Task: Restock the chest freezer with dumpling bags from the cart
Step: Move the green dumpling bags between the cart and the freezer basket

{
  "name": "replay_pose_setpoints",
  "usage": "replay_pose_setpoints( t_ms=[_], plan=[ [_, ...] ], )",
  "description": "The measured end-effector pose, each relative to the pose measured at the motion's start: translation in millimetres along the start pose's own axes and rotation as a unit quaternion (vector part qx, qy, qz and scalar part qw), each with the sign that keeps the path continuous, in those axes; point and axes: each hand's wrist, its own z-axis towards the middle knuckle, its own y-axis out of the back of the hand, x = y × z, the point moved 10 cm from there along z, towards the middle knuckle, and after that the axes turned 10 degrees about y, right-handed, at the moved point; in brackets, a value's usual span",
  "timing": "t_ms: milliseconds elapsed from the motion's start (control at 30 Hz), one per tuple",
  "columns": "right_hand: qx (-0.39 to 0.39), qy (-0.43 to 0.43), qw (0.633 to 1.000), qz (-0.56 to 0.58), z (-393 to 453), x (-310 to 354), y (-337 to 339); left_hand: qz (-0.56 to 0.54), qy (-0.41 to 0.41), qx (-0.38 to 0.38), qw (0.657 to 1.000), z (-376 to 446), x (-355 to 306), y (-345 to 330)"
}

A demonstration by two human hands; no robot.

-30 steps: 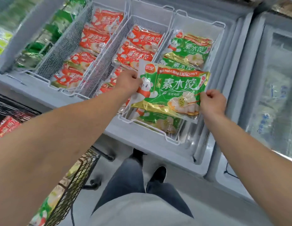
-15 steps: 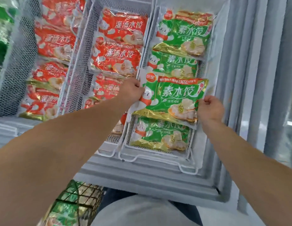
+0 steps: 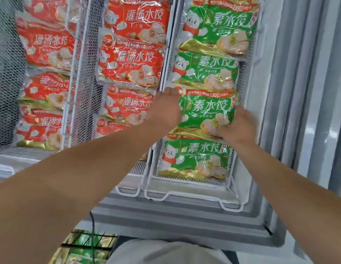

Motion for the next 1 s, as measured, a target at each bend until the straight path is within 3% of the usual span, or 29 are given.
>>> replay_pose_setpoints(
  t_ms=[100, 167, 333, 733, 867, 1000],
  plan=[
    [0.112, 0.02, 0.993, 0.028, -1.7, 4.5, -27.0, 0.078, -0.074, 0.073, 0.992, 1.6, -13.5, -29.6],
    [0.146, 0.041, 0.988, 0.002, -3.1, 2.3, -38.4, 0.161, -0.09, 0.106, 0.977, 1.8, -8.8, -53.2],
    [0.123, 0.081, 0.988, -0.048, -5.3, -2.2, -43.1, 0.181, -0.093, 0.066, 0.977, -1.9, -0.5, -67.9],
    [0.14, 0.084, 0.985, -0.056, -0.3, -3.2, -39.9, 0.16, -0.062, 0.07, 0.983, -10.3, 3.6, -69.0],
    [0.104, 0.118, 0.986, -0.048, -13.6, 10.6, -29.1, 0.126, -0.068, 0.062, 0.988, -22.8, 2.6, -58.9],
    [0.078, 0.17, 0.981, -0.051, -34.7, 35.8, -13.9, 0.064, -0.058, 0.007, 0.996, -48.9, 8.6, -34.6]
  ],
)
